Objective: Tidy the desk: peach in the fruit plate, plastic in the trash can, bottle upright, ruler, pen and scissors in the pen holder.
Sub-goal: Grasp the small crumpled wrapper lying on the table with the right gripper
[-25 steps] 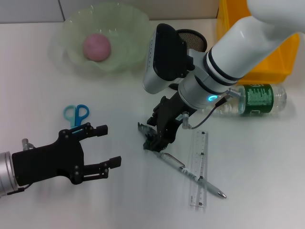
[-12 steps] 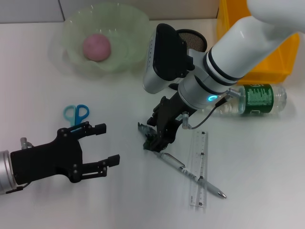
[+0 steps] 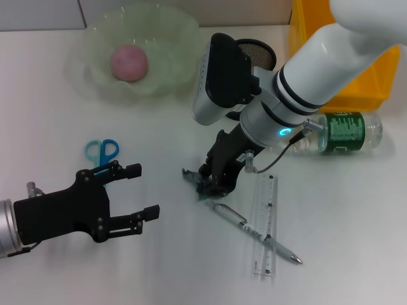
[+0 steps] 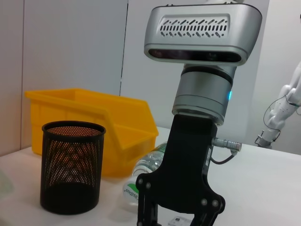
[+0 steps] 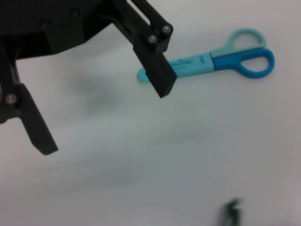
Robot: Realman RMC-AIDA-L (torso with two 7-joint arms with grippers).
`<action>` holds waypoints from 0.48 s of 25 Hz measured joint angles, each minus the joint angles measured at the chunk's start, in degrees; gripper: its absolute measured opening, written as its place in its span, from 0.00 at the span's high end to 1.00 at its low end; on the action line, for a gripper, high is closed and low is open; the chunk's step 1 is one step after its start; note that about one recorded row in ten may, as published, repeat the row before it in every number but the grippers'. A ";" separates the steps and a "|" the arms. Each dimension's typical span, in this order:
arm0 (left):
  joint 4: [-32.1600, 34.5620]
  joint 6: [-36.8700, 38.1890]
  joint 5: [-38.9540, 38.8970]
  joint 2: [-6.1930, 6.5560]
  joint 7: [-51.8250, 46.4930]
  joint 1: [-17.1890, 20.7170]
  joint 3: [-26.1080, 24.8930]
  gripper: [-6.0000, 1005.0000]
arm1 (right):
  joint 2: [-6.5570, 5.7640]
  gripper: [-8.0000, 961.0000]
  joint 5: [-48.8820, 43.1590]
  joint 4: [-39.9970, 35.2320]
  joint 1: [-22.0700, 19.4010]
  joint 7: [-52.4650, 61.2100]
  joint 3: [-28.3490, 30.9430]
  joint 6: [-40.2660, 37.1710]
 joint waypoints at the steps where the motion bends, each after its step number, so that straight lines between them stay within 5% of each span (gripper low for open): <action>1: 0.02 0.00 -0.03 0.00 0.00 0.00 -0.04 0.16 | 0.00 0.46 0.00 -0.09 0.00 0.00 0.07 0.01; 12: 0.13 0.00 0.01 0.00 0.00 0.00 -0.57 0.16 | 0.00 0.83 0.00 -0.40 0.00 0.00 0.34 0.01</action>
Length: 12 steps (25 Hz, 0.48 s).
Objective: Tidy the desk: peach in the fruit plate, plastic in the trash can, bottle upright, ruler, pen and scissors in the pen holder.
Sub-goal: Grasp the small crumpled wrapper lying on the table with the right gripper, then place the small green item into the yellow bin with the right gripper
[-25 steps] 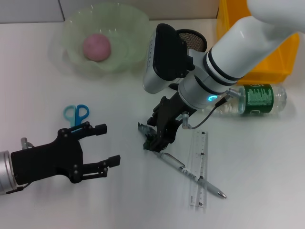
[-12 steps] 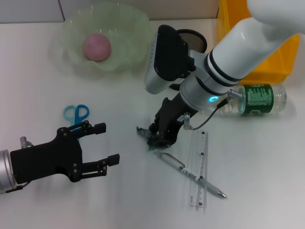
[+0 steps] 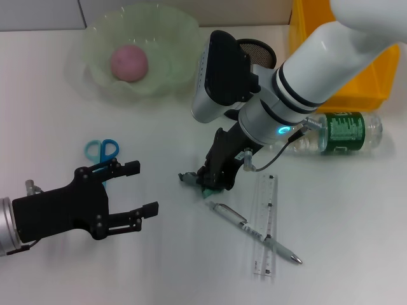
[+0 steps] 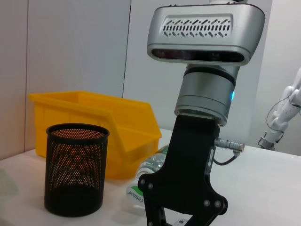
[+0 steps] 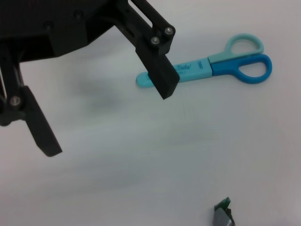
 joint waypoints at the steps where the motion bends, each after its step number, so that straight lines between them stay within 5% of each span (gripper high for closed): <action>1: 0.00 0.00 0.01 0.00 0.00 0.00 0.00 0.16 | 0.00 0.86 0.00 -0.02 0.00 0.00 0.00 0.00; 12: 0.10 0.00 0.03 0.00 0.00 -0.04 0.00 0.16 | 0.00 0.97 -0.01 -0.07 -0.08 0.00 0.11 -0.08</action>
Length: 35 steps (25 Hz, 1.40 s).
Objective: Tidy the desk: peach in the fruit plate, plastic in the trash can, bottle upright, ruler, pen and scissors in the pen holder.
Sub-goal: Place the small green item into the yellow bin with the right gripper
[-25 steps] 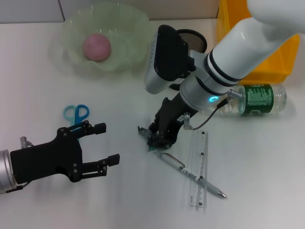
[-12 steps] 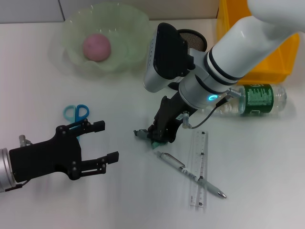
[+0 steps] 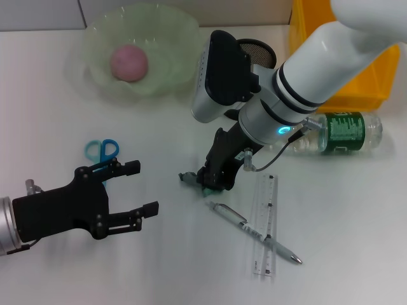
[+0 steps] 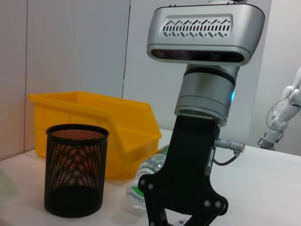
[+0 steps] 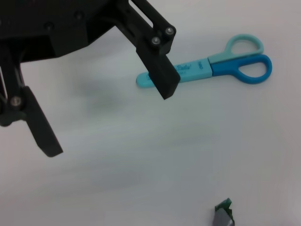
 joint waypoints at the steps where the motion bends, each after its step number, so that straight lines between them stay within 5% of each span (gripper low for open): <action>1: 0.00 0.00 0.00 0.00 0.00 -0.01 0.00 0.16 | 0.00 0.97 0.00 0.00 -0.01 0.00 0.00 -0.01; 18: -0.18 0.00 -0.20 0.00 0.00 -0.15 -0.37 0.16 | -0.09 0.97 0.00 -2.10 -1.26 -0.37 0.04 -0.14; 29: -0.34 0.00 0.00 0.00 0.06 -0.16 -0.89 0.16 | -0.54 0.97 -0.08 -9.19 -7.36 -2.97 8.01 -2.91; 35: -0.23 0.00 0.00 -0.08 0.08 -0.15 -1.35 0.16 | -0.52 0.97 5.23 -14.29 -15.02 -10.02 14.04 -3.87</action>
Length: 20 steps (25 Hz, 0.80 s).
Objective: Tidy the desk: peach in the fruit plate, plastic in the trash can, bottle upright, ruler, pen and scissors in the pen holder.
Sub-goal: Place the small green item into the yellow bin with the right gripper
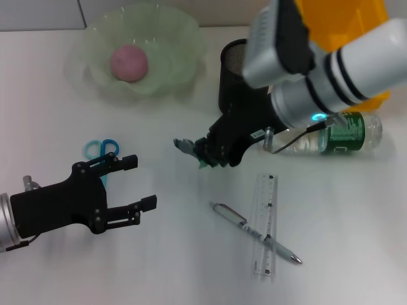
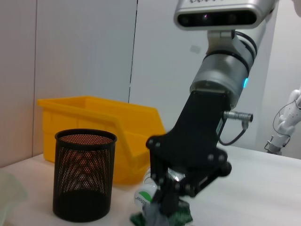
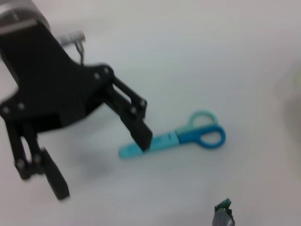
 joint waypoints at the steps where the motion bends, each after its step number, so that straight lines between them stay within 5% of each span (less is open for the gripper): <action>1: 0.00 0.00 0.00 -0.01 0.00 0.01 -0.02 0.16 | 0.00 0.97 0.00 0.00 0.00 0.00 0.00 0.00; 11: 0.16 0.00 0.00 -0.22 -0.14 -0.03 -0.06 0.16 | -0.01 0.97 18.51 3.63 -9.59 -20.39 6.31 -2.15; 20: -0.06 0.06 0.00 -0.28 -0.46 -0.08 -0.05 0.16 | -0.05 0.97 40.88 22.47 -12.28 -48.62 7.69 -4.58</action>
